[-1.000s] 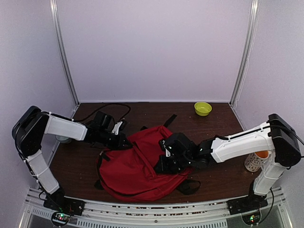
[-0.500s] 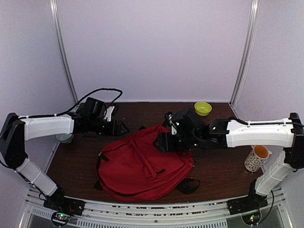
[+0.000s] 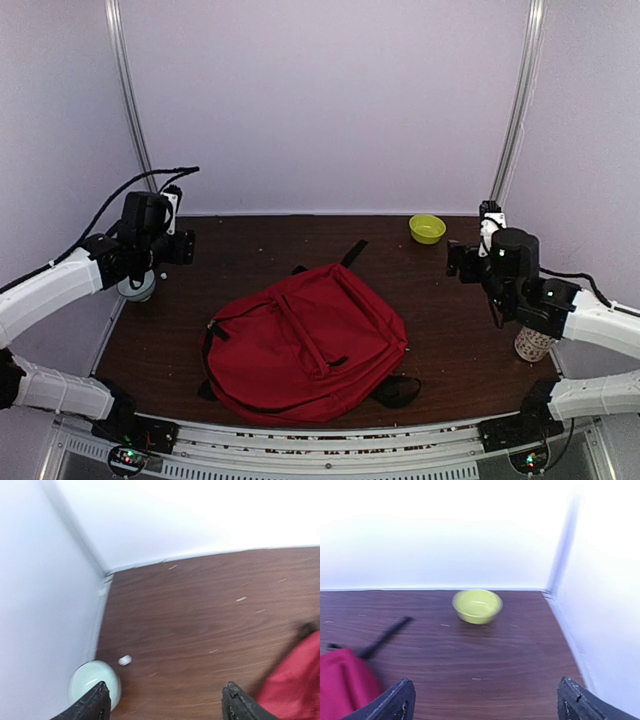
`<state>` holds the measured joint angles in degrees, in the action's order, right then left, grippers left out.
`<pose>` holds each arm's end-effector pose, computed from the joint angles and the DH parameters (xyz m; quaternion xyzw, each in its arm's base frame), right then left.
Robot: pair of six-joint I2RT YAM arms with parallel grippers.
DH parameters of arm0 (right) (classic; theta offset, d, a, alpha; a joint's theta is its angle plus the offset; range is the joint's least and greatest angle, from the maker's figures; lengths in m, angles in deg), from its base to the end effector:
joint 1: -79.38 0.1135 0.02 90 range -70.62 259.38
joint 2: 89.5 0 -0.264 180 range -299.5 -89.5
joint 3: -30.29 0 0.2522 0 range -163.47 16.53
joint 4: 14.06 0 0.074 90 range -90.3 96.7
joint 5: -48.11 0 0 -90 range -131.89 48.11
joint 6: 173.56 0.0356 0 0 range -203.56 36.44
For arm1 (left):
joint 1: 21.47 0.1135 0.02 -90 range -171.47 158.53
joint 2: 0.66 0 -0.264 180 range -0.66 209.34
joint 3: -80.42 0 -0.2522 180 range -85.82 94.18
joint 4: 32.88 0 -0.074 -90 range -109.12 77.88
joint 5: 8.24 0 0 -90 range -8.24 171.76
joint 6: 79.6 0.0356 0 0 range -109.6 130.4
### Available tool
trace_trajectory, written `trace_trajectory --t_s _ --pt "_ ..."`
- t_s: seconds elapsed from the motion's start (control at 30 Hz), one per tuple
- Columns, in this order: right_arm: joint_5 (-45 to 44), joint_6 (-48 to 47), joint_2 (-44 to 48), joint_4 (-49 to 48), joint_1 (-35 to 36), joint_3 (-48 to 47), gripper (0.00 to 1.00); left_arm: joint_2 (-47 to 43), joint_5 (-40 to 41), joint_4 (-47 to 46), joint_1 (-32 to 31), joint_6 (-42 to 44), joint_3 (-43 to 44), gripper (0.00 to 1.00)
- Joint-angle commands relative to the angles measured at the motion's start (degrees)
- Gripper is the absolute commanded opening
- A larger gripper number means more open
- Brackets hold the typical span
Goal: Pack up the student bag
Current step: Reset both arms
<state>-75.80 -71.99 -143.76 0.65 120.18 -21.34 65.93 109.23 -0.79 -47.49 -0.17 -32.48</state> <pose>0.1769 0.1265 0.2853 -0.0273 0.7893 0.0392 0.6122 0.2384 -0.0981 0.3027 -0.0008 0.8558 0.0480 0.5151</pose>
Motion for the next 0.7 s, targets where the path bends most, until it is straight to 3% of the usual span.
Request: trace_trajectory --t_s 0.0,0.23,0.47,0.67 --pt "-3.6 -7.6 4.5 -9.9 -9.2 8.0 1.00 -3.7 15.9 -12.0 3.0 8.0 -9.6 0.79" --pt "-1.3 -12.6 2.3 -35.5 -17.7 23.2 0.97 -8.7 9.8 -31.6 10.4 12.0 -26.1 0.88" --pt "2.3 -5.7 -8.2 -40.4 -26.9 22.7 1.00 -2.9 3.4 -55.2 14.4 17.2 -36.4 0.90" --pt "5.7 -12.8 -15.8 -59.8 -28.7 25.0 1.00 2.9 -4.7 -65.7 18.8 19.5 -36.5 0.88"
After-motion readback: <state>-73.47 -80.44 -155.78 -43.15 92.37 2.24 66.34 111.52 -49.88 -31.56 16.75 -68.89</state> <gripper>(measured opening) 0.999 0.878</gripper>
